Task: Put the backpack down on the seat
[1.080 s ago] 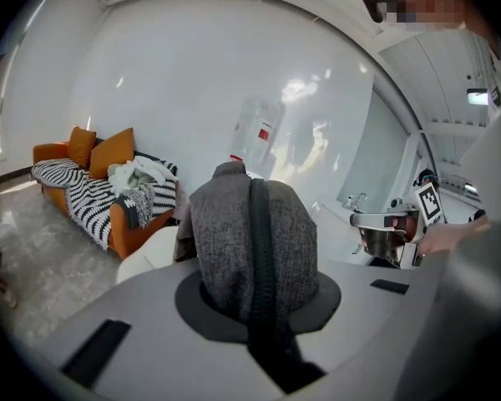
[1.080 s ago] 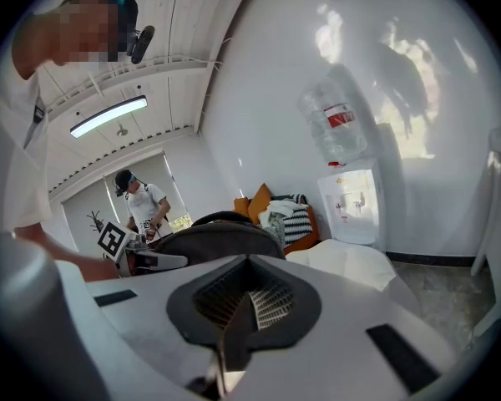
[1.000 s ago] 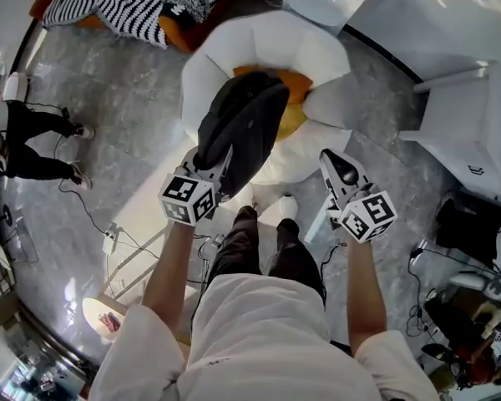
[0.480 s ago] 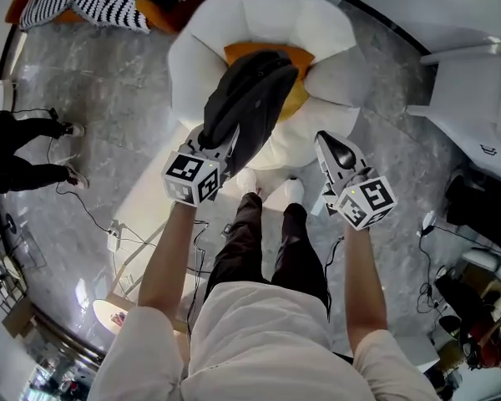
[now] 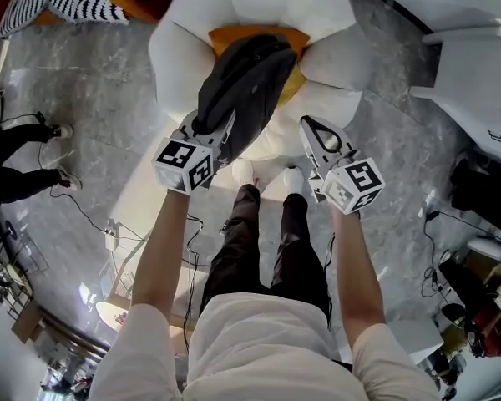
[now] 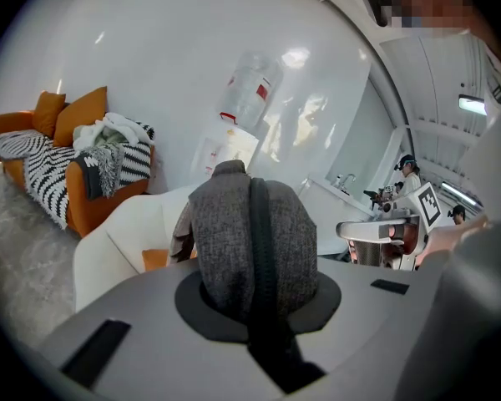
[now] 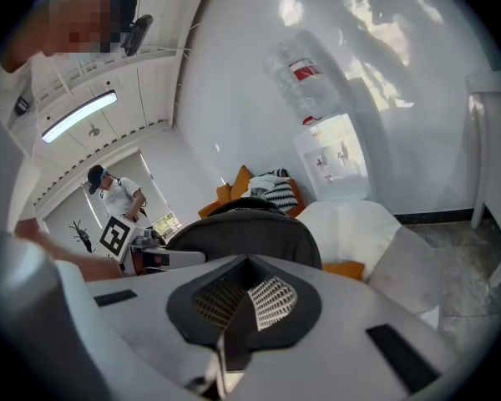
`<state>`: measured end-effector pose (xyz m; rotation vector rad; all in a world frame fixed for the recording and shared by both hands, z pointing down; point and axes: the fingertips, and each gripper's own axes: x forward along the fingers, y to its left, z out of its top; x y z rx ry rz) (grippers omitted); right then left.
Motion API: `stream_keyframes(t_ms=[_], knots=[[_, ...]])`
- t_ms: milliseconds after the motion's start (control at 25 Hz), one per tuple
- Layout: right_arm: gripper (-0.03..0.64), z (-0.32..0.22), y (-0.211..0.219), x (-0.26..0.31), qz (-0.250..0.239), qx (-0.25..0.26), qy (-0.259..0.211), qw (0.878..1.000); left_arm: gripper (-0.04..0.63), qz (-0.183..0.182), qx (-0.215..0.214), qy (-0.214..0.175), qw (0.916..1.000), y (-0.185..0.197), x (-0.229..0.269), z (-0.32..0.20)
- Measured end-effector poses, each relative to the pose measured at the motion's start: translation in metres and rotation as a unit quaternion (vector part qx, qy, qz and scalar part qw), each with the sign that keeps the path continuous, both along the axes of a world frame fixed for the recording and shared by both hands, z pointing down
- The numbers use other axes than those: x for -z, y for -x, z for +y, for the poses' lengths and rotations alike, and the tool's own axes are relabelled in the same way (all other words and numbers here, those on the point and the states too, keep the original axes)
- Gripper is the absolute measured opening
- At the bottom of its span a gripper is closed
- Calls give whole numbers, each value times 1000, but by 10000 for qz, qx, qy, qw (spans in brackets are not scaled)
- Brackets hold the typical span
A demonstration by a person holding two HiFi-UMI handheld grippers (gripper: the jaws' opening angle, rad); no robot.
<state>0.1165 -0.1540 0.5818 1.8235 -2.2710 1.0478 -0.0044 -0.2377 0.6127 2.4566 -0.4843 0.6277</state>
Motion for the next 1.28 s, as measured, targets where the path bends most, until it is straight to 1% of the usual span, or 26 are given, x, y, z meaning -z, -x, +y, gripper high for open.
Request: stream_keyframes(t_ms=[280,560,720,880,1080,1280], knots=[[21,-1,3,-43,-86,58,211,9997,66,-8,-119,148,9998,-15,-40,-5],[21,-2,0,-73,71,53,236,9997,66,0,-365,163,9992,-32,-72,-6],[21,-6,-4,-89,26,-118,232,9997,66,120,-432,229,9987,-38,-86,-13],[21,-5,-2,-102,-30,-163,254,9995,66,269,-492,366,9978,-44,-94,-14],[21,-5,-5,-110,-19,-190,164,9997,66,439,-710,474,9954,-62,-102,-8],[21,-7,-4,-118,1,-206,134,9997,66,625,-943,590,9918,-73,-113,-5]])
